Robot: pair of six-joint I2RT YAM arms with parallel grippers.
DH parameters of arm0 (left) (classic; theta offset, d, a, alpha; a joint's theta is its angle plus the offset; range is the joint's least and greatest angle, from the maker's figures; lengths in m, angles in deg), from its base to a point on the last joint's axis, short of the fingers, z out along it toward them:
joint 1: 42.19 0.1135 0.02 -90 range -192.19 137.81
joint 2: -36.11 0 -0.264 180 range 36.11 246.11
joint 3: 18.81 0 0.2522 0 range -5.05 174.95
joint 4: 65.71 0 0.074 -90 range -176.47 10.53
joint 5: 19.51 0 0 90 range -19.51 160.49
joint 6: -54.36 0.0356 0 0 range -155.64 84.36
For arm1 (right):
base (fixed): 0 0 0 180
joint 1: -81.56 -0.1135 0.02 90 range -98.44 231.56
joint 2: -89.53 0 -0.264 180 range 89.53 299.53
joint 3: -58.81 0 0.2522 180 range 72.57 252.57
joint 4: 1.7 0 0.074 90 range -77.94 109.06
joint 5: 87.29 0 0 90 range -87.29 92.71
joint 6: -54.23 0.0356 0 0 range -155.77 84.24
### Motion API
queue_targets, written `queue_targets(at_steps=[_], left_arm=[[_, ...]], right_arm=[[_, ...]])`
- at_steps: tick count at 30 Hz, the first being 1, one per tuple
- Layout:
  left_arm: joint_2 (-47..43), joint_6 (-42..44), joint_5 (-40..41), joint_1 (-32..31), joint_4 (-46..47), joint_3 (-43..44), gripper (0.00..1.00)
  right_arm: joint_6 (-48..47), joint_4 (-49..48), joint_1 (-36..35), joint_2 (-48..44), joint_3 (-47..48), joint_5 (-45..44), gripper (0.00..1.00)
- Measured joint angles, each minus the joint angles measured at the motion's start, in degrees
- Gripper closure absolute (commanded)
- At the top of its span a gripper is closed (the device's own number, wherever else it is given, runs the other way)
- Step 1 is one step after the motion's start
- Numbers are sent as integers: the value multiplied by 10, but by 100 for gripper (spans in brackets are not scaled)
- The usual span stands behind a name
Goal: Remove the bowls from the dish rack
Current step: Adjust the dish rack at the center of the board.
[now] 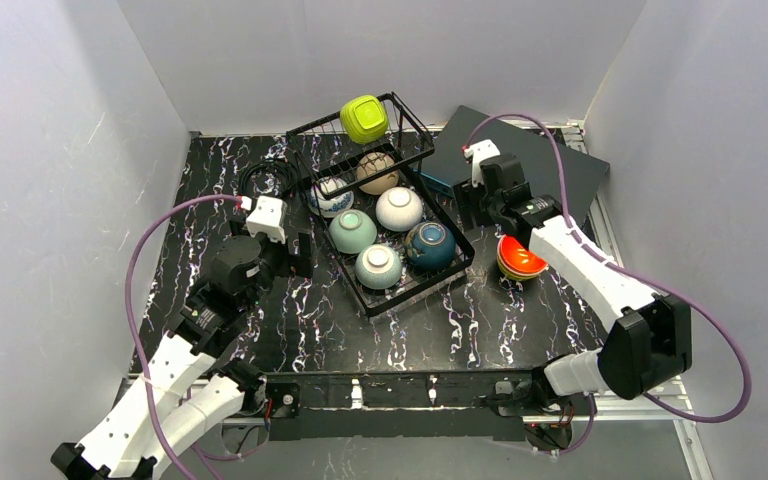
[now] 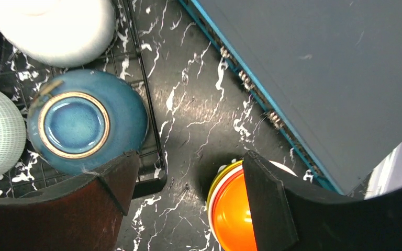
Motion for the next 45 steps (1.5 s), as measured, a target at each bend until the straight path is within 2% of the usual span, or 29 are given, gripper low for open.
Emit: queue_targets(at_steps=[9,19,25,31,37,45], left_arm=[[3,0,-1,0,0,0,2],[3,0,0,0,0,0,2],[2,1,0,0,0,0,2],[2,1,0,0,0,0,2],[2,2,0,0,0,0,2],[2,2,-1,0,0,0,2]], right_arm=[[25,1,19,25,-51,52,26],[28,-33,24,120,-57,87,47],[26,-38,26,171,-57,95,67],[23,-35,25,179,-57,105,98],[9,-32,23,174,-60,128,99],[45,-36,4,130,-108,124,99]])
